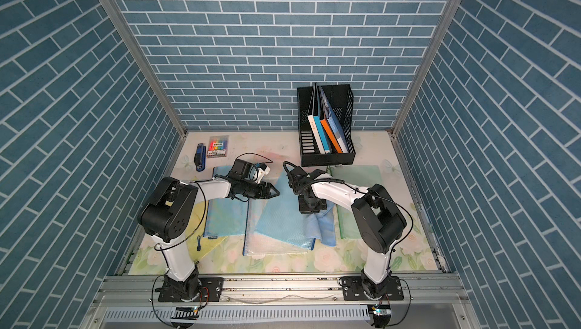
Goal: Wipe the document bag
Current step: Adjust the document bag.
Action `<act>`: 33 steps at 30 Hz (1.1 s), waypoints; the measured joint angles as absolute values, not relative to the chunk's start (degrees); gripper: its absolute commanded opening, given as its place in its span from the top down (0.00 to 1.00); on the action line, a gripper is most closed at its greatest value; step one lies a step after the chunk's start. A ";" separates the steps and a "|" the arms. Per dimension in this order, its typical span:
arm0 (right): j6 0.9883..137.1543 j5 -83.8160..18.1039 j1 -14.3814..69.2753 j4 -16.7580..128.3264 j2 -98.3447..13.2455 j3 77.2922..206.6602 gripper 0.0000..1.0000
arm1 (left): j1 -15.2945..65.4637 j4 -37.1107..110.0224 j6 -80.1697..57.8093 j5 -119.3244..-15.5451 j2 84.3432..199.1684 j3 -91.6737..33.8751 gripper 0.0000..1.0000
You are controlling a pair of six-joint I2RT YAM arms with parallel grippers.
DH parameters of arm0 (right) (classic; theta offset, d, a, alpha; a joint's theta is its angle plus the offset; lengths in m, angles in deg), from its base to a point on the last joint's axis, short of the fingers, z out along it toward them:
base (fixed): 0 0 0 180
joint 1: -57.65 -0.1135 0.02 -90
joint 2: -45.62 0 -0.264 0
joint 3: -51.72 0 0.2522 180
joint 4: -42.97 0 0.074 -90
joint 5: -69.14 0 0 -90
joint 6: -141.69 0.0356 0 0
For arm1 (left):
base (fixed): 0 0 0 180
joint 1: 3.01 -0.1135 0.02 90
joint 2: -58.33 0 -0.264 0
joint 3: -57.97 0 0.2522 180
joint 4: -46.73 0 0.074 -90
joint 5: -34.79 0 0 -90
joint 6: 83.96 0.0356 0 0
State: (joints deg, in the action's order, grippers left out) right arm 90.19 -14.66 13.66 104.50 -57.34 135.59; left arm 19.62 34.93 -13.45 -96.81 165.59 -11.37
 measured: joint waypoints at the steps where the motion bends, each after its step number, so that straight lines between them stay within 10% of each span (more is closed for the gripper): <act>1: 90.19 -14.70 13.64 104.37 -57.36 135.46 1.00 | 19.62 35.85 -14.23 -97.47 165.59 -10.78 0.41; 13: 90.21 -15.32 13.51 102.93 -57.36 133.87 1.00 | 19.62 52.28 -26.10 -104.22 165.50 -2.27 0.53; 33: 90.19 -16.41 13.03 101.44 -58.63 133.23 1.00 | 20.25 83.67 -45.77 -106.95 162.14 9.11 0.23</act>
State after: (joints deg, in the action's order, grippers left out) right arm 90.19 -16.41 13.03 101.44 -58.63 133.23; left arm 20.25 83.67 -45.77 -106.95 162.14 9.11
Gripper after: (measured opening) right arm 0.070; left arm 0.770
